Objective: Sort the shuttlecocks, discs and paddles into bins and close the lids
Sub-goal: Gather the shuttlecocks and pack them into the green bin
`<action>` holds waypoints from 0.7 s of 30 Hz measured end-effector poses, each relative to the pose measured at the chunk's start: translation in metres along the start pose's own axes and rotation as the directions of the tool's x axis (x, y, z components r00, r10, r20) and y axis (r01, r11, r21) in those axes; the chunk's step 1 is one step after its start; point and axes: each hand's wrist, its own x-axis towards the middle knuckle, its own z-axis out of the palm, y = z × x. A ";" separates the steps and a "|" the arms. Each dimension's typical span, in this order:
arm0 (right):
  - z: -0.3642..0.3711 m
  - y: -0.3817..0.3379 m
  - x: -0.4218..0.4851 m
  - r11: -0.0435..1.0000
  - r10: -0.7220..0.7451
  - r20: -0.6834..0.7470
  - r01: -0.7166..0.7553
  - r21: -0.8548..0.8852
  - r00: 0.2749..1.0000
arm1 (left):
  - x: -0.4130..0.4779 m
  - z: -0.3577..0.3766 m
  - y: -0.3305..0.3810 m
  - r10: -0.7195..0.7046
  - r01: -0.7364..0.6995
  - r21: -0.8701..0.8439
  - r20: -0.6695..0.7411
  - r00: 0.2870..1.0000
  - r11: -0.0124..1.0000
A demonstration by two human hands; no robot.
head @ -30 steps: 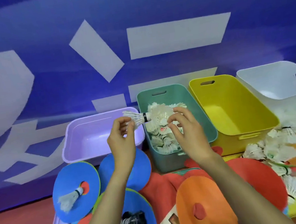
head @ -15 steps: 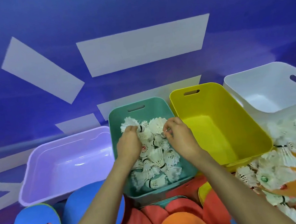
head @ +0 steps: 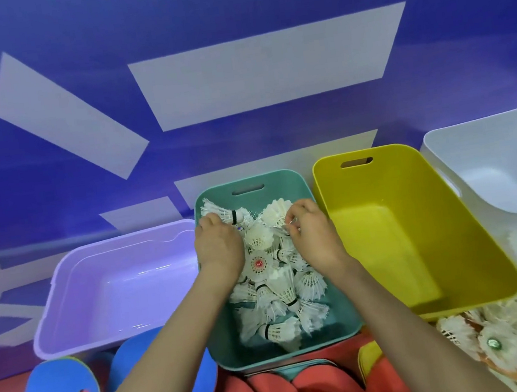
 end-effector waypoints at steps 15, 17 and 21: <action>0.017 -0.001 0.019 0.971 0.117 0.026 -0.120 0.206 0.993 | 0.000 0.037 0.018 0.314 -0.158 -0.465 0.281 0.907 0.871; 0.023 -0.005 0.025 0.954 0.155 0.052 -0.163 0.250 0.987 | 0.006 0.039 0.013 0.254 -0.074 -0.441 0.365 0.896 0.895; 0.036 -0.011 0.036 0.951 0.208 0.130 -0.231 0.205 0.970 | 0.011 0.033 0.006 0.277 -0.061 -0.519 0.349 0.895 0.853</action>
